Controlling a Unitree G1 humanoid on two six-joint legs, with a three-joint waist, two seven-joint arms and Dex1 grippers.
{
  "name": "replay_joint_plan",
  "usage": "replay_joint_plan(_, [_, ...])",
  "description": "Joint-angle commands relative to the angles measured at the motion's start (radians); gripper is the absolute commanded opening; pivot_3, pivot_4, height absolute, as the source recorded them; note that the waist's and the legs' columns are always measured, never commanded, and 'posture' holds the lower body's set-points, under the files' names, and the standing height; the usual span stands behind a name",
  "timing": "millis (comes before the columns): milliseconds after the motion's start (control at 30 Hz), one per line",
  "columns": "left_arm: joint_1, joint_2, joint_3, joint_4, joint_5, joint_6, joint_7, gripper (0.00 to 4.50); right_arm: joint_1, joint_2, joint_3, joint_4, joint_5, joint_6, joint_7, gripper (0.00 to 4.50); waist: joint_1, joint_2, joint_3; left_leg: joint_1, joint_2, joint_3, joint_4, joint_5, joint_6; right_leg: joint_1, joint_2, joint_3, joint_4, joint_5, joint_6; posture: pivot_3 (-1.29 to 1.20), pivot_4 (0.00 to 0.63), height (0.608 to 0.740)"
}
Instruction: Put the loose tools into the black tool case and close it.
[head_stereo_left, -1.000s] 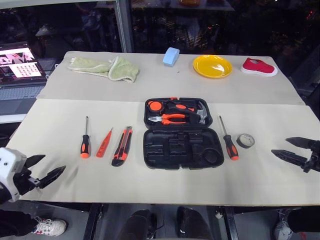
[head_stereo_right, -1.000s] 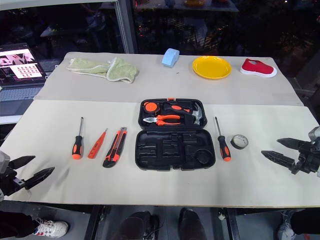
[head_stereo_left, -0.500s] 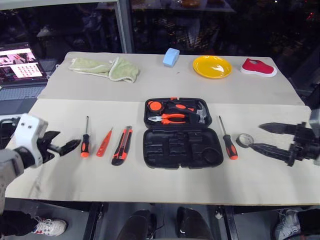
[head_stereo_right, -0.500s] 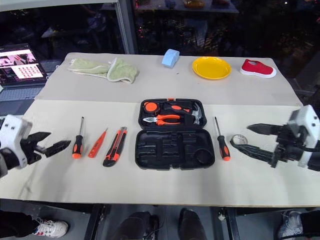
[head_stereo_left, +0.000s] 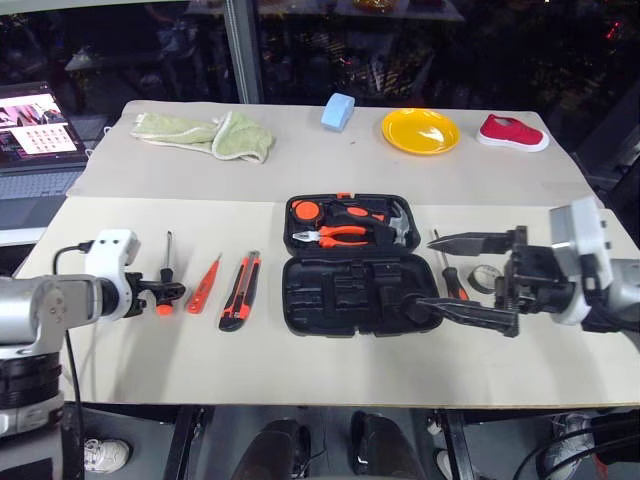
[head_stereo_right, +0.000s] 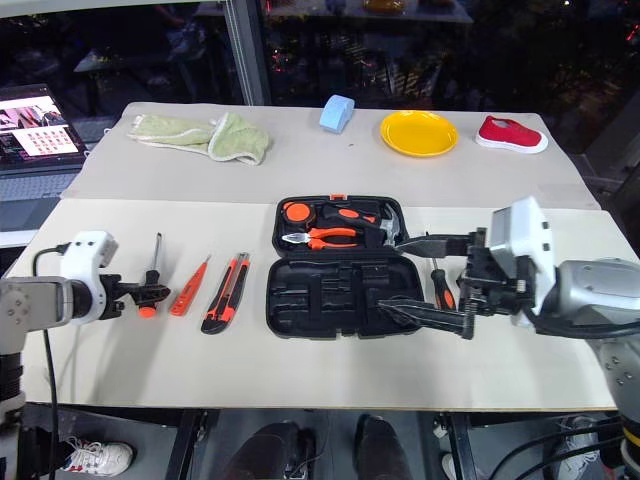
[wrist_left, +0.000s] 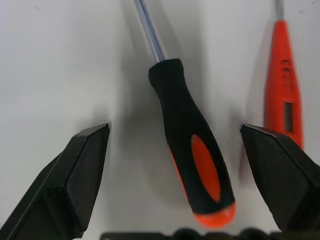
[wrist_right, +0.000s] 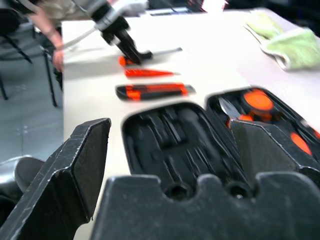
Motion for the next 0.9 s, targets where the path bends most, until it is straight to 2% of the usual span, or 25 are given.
replay_joint_plan(33, [0.007, -0.001, -0.025, 0.057, 0.017, -0.003, -0.01, 3.04, -0.008, -0.003, -0.009, -0.032, 0.015, -0.018, -0.005, 4.5, 0.002, 0.0, 0.0, 0.002, 0.0, 0.0, 0.0, 0.0, 0.0, 0.002, 0.0, 0.0, 0.0, 0.0, 0.0, 0.0, 0.15, 0.732])
replay_joint_plan(267, [-0.026, 0.035, -0.013, 0.214, 0.069, -0.105, -0.025, 0.81, 0.035, -0.016, -0.042, -0.037, 0.019, -0.018, 0.008, 4.5, 0.004, 0.001, -0.001, 0.012, 0.001, 0.0, -0.001, 0.0, 0.0, 0.007, 0.0, 0.0, 0.0, -0.001, 0.0, 0.0, 0.15, 0.732])
replay_joint_plan(400, [-0.125, 0.058, -0.061, 0.285, 0.081, -0.236, -0.094, 0.8, 0.077, -0.026, -0.074, -0.058, 0.016, -0.017, -0.004, 4.5, 0.005, 0.002, -0.001, 0.011, 0.003, 0.0, -0.002, 0.002, -0.003, 0.008, 0.001, 0.0, 0.002, -0.002, 0.002, 0.0, 0.15, 0.732])
replay_joint_plan(567, [-0.344, 0.075, -0.283, 0.366, 0.19, -0.614, -0.349, 0.8, 0.151, -0.025, -0.148, -0.089, 0.026, -0.006, -0.038, 4.5, 0.019, -0.006, 0.002, 0.006, 0.005, -0.002, -0.001, 0.002, -0.003, 0.006, 0.001, -0.002, 0.001, 0.001, -0.002, 0.0, 0.15, 0.732])
replay_joint_plan(600, [-0.397, 0.058, -0.328, 0.369, 0.202, -0.671, -0.415, 0.8, 0.173, -0.022, -0.163, -0.102, 0.03, -0.003, -0.045, 4.5, 0.024, -0.007, 0.001, 0.003, 0.005, -0.002, 0.0, 0.003, -0.002, 0.005, 0.001, -0.003, 0.0, 0.005, -0.008, 0.0, 0.15, 0.732])
replay_joint_plan(667, [-0.482, 0.025, -0.421, 0.372, 0.231, -0.778, -0.554, 0.8, 0.219, -0.015, -0.19, -0.13, 0.04, 0.003, -0.063, 4.5, 0.032, -0.007, 0.001, -0.003, 0.004, -0.002, 0.004, 0.004, -0.003, 0.003, 0.0, -0.004, -0.002, 0.006, -0.006, 0.0, 0.15, 0.732])
replay_joint_plan(767, [-0.567, -0.032, -0.549, 0.38, 0.277, -0.908, -0.738, 0.8, 0.284, -0.007, -0.226, -0.17, 0.046, 0.003, -0.09, 4.5, 0.028, -0.007, -0.001, -0.01, 0.001, -0.002, 0.006, -0.001, 0.004, -0.005, -0.002, -0.004, -0.001, 0.007, -0.002, 0.0, 0.15, 0.732])
replay_joint_plan(900, [-0.621, -0.117, -0.683, 0.39, 0.345, -0.988, -0.884, 0.8, 0.35, 0.005, -0.27, -0.204, 0.05, 0.0, -0.131, 4.5, 0.007, -0.007, -0.001, -0.02, -0.001, -0.002, 0.008, 0.004, 0.015, -0.013, 0.001, -0.012, -0.001, 0.007, -0.002, 0.0, 0.15, 0.732])
